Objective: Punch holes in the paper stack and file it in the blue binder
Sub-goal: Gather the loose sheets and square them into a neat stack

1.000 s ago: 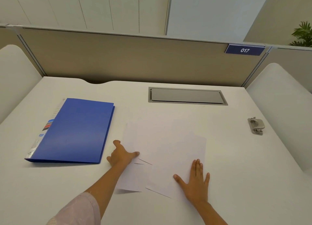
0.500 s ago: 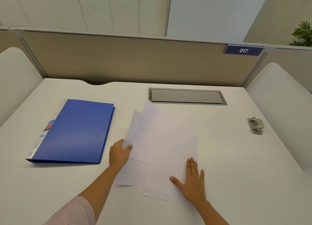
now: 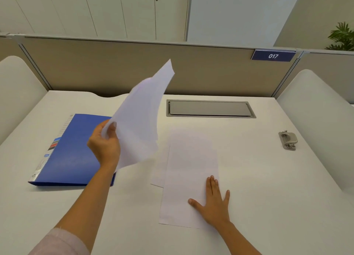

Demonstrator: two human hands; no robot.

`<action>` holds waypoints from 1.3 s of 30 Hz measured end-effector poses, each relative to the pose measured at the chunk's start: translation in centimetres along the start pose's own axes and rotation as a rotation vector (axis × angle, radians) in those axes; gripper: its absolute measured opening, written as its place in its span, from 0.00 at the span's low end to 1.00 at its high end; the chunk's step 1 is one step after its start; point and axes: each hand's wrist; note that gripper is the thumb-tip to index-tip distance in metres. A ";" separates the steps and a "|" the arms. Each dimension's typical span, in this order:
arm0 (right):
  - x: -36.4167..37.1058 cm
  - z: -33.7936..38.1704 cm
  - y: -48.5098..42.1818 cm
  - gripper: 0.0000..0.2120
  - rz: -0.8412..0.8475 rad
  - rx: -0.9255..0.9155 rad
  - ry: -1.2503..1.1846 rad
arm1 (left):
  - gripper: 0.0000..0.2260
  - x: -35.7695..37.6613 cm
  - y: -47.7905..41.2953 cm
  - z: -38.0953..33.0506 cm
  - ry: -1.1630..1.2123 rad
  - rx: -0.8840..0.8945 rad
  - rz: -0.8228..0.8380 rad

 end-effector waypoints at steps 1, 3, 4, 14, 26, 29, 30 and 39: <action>-0.1 0.1 -0.1 0.54 0.001 -0.004 0.006 | 0.17 -0.1 -0.5 -0.3 0.010 -0.002 -0.020; -0.3 0.3 -0.2 0.55 0.001 -0.015 0.018 | 0.16 -0.2 -1.2 -0.6 0.007 -0.028 -0.009; -0.4 0.3 -0.3 0.55 -0.001 -0.022 0.020 | 0.14 -0.2 -1.2 -0.5 -0.001 -0.054 0.022; -2.2 -0.6 -0.3 0.28 -0.235 0.045 -0.459 | 0.14 0.6 6.9 5.5 -0.212 -0.390 0.483; -0.3 -0.6 -0.4 0.54 -0.005 0.040 -0.060 | 0.24 1.2 12.1 8.4 -0.579 -0.297 0.783; -0.3 -0.5 -0.5 0.56 -0.009 0.052 -0.082 | 0.29 1.9 12.3 8.1 -0.590 -0.263 0.791; -0.3 -0.6 -0.4 0.56 -0.010 0.052 -0.086 | 0.29 2.2 12.4 8.0 -0.587 -0.265 0.817; -0.6 -0.4 -0.1 0.57 -0.023 0.052 -0.098 | 0.34 4.3 11.8 7.7 -0.501 -0.399 0.933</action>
Point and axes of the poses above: each hand's wrist, its own y-axis away from the middle knuckle, its own x-axis out of the palm, z = x × y, and after that the axes turned 4 degrees about y, right-handed
